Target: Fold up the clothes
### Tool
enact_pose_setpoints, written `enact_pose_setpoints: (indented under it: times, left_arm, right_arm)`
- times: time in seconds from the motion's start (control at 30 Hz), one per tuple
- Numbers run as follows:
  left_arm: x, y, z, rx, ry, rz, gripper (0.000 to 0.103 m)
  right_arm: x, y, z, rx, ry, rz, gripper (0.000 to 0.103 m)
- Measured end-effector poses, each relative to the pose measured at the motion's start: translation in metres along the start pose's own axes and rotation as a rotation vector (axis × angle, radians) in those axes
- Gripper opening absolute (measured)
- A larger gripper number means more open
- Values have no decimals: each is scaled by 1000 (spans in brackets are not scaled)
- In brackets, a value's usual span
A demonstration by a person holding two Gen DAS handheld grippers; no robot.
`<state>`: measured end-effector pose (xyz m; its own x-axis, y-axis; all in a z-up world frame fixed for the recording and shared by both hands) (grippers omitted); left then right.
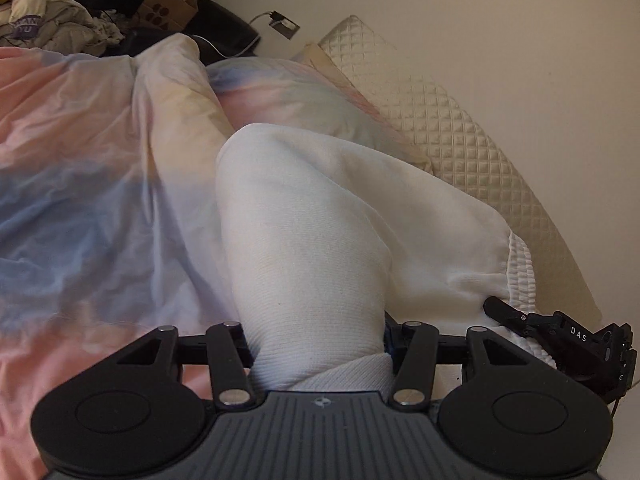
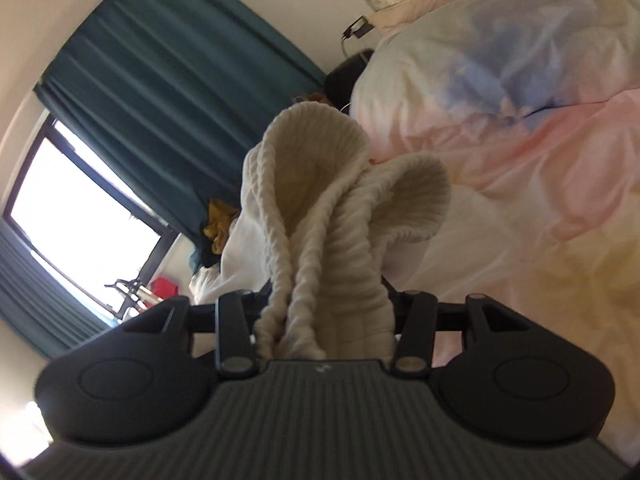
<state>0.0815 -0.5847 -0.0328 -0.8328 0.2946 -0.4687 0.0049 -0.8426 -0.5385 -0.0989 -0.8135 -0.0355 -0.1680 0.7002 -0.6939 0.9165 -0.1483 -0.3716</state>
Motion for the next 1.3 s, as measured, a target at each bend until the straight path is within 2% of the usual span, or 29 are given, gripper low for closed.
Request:
enact_pose_setpoints:
  times: [0.07,0.17,0.37,0.5,0.67,0.8,0.93,1.0,1.07,1.13,1.2,1.3]
  left_arm:
    - [15,42,12,5,20,-52,53]
    - [37,96,8,5,38,-113,53]
    - [59,164,-12,-44,117,-164,56]
    - [67,201,-26,-84,186,-191,63]
    - [60,237,-63,-66,127,-218,69]
    - [63,241,-66,-45,123,-222,70]
    - [61,237,-57,-73,143,-229,72]
    - [64,221,-45,-98,156,-221,74]
    - [65,200,-32,-116,182,-192,82]
    - [65,177,-21,-134,216,-153,85]
    - [62,151,-13,-139,234,-106,92]
    - [62,103,16,-112,277,-16,101]
  right_arm:
    - [3,-8,36,38,38,16,49]
    - [21,-10,88,80,110,34,49]
    - [78,9,174,139,254,16,49]
    - [104,25,201,169,295,-3,50]
    - [116,36,216,186,298,2,51]
    - [115,39,215,204,296,-5,52]
    - [112,35,208,223,299,-12,55]
    - [110,29,203,247,308,-21,58]
    - [104,20,195,291,283,-24,61]
    - [99,10,186,336,249,-23,65]
    - [93,-8,173,373,212,1,78]
    - [81,-38,151,416,157,64,86]
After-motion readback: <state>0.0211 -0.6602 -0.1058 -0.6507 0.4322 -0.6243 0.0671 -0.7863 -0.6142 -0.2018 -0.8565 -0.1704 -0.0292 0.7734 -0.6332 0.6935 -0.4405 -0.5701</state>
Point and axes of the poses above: each gripper's, at about its wrist camera, not at the fingertips, and y roughly the way its jaws point, z to its right, x to its underside, the point moved 9 cm from there along y, roughly the way its jaws point, and after that the axes turned 11 degrees about -y, right-handed, at the moved point
